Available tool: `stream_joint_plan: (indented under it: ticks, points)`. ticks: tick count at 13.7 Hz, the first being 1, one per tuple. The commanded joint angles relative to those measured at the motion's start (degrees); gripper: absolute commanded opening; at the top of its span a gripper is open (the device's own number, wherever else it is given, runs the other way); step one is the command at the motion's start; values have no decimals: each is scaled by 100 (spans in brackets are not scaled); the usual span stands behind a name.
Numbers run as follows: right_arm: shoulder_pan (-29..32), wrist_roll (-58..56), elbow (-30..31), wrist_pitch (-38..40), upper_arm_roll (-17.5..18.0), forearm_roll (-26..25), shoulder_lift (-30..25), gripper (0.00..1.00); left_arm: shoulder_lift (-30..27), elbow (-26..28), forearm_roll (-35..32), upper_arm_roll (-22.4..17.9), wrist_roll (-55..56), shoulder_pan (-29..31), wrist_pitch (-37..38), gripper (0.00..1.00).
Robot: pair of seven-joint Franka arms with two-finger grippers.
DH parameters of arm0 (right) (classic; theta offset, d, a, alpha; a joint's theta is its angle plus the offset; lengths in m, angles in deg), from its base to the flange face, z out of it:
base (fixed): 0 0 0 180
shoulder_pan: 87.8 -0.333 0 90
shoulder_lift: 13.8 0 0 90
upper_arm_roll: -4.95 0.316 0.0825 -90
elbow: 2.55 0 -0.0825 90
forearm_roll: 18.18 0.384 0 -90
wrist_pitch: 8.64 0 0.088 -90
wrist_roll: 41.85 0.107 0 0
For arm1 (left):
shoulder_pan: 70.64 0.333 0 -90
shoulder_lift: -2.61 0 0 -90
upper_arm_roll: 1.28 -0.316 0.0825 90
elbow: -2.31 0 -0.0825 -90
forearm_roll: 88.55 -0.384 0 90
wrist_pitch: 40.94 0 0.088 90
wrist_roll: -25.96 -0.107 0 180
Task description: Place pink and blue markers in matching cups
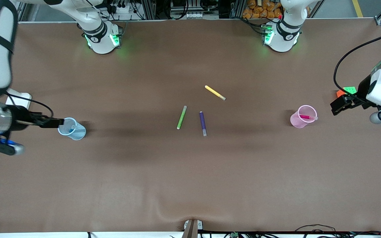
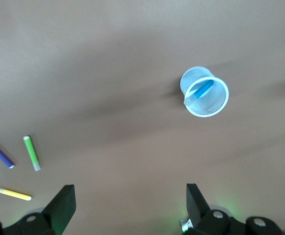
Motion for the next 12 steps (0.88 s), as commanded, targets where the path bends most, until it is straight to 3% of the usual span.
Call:
stream_joint_plan:
  ticks: [1,3,6,8,10,12]
  points:
    - [94,-36,-30,154,244,-12,-669,100,-144,-137,103,30,-454,122,148,100]
    - [339,-62,-22,215,262,49,-1037,100,-328,-207,156,-57,-498,1,156,100]
    - [367,-45,-22,435,297,-21,-1328,100,-653,-146,471,-1573,-568,-1315,567,100]
    - [586,-54,118,532,551,-64,-1775,100,-846,2,867,-2235,-743,-1748,963,100]
    - [587,-62,530,384,779,-405,-1882,100,-1076,310,886,-2499,-911,-2020,956,100]
    - [648,-141,1274,-98,1254,-898,-2416,100,-1330,582,895,-2851,-1156,-2320,956,100]
